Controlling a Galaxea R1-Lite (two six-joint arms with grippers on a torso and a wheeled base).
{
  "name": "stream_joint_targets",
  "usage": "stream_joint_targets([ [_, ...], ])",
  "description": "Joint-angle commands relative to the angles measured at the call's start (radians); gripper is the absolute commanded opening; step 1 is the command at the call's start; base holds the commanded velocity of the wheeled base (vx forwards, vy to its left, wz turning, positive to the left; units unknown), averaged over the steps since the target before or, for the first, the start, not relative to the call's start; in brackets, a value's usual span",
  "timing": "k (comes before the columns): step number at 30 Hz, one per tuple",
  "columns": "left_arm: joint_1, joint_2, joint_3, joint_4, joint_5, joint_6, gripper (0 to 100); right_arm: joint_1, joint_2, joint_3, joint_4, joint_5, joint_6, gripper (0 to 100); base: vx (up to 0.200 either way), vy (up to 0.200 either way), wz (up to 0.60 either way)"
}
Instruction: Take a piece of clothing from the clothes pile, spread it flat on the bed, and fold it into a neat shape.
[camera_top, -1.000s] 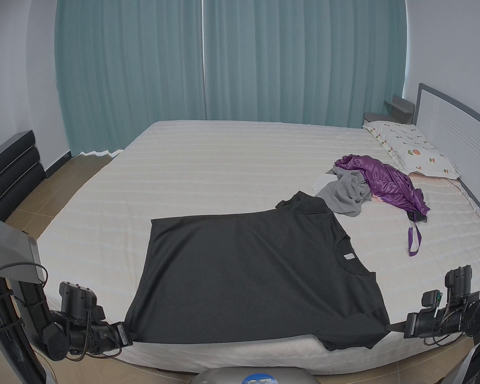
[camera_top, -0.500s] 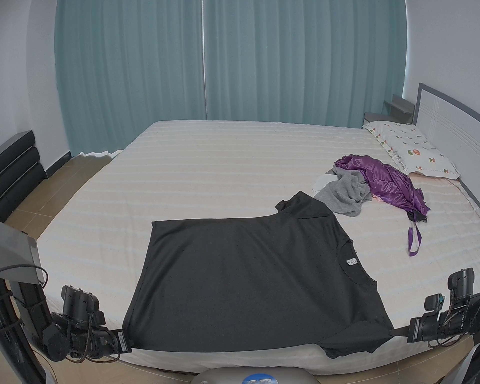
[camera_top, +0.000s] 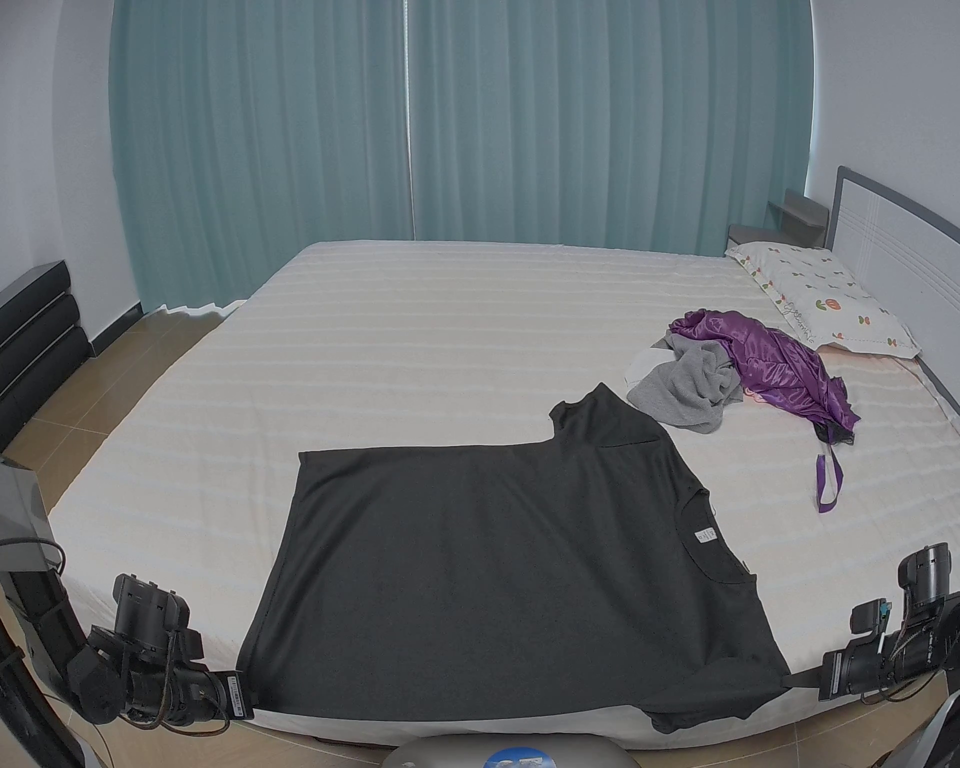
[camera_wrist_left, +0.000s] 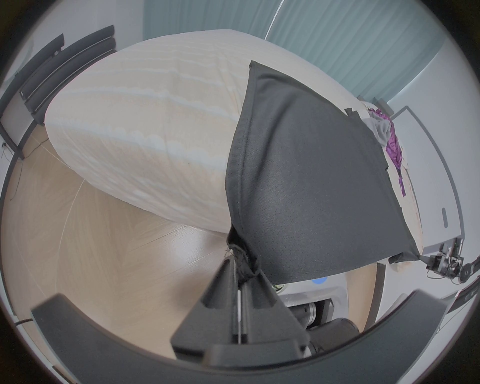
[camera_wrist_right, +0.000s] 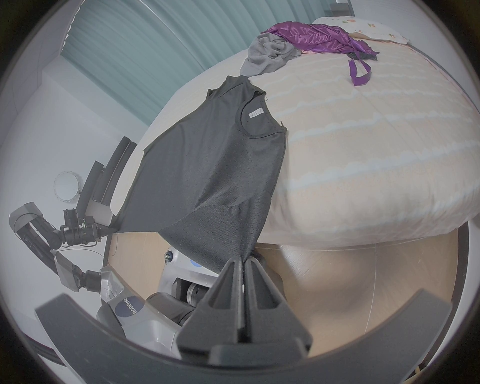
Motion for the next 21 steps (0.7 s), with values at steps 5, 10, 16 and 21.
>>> stream_joint_targets([
  [5,0.0,-0.069,0.018,0.083,0.001,0.042,0,0.007,-0.055,0.018,0.063,-0.001,-0.034,0,0.0,0.0,0.0],
  [10,0.0,-0.104,0.018,0.137,0.001,0.073,0,0.007,-0.084,0.018,0.109,-0.002,-0.043,0,0.0,0.0,0.0],
  [16,0.0,-0.125,0.015,0.163,0.001,0.094,0,0.007,-0.117,0.015,0.116,-0.001,-0.04,0,0.0,0.0,0.0],
  [21,0.003,-0.128,-0.041,0.143,0.003,0.064,0,0.011,-0.1,-0.054,0.112,0.002,-0.032,0,0.0,0.0,0.0],
])
